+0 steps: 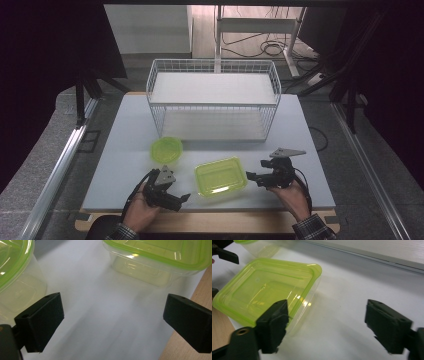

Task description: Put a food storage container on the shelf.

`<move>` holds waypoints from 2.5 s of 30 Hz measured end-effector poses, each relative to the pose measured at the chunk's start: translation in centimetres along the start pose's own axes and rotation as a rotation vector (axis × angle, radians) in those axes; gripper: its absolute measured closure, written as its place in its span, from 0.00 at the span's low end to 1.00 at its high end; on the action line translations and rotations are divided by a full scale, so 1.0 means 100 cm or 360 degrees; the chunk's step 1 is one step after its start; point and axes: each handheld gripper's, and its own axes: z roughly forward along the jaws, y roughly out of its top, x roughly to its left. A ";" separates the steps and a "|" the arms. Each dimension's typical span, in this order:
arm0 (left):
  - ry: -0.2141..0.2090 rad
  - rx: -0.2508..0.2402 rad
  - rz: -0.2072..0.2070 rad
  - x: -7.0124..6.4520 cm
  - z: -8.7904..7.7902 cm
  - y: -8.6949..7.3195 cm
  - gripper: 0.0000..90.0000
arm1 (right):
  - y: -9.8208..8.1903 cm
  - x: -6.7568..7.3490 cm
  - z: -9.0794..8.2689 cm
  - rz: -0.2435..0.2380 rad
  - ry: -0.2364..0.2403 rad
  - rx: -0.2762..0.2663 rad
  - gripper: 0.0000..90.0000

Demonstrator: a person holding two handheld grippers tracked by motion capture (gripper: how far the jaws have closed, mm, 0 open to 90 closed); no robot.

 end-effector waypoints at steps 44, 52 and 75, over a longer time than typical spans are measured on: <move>0.0079 0.0058 0.0131 -0.004 0.003 -0.001 0.03 | 0.023 -0.013 0.041 0.0698 0.0498 0.0241 0.89; 0.0083 0.0046 0.0114 -0.003 0.002 -0.002 0.04 | 0.028 -0.020 0.027 0.0762 0.0522 0.0123 0.89; 0.0077 0.0050 0.0124 -0.004 0.003 -0.001 0.03 | 0.073 -0.022 -0.005 0.0729 0.0553 -0.0054 0.89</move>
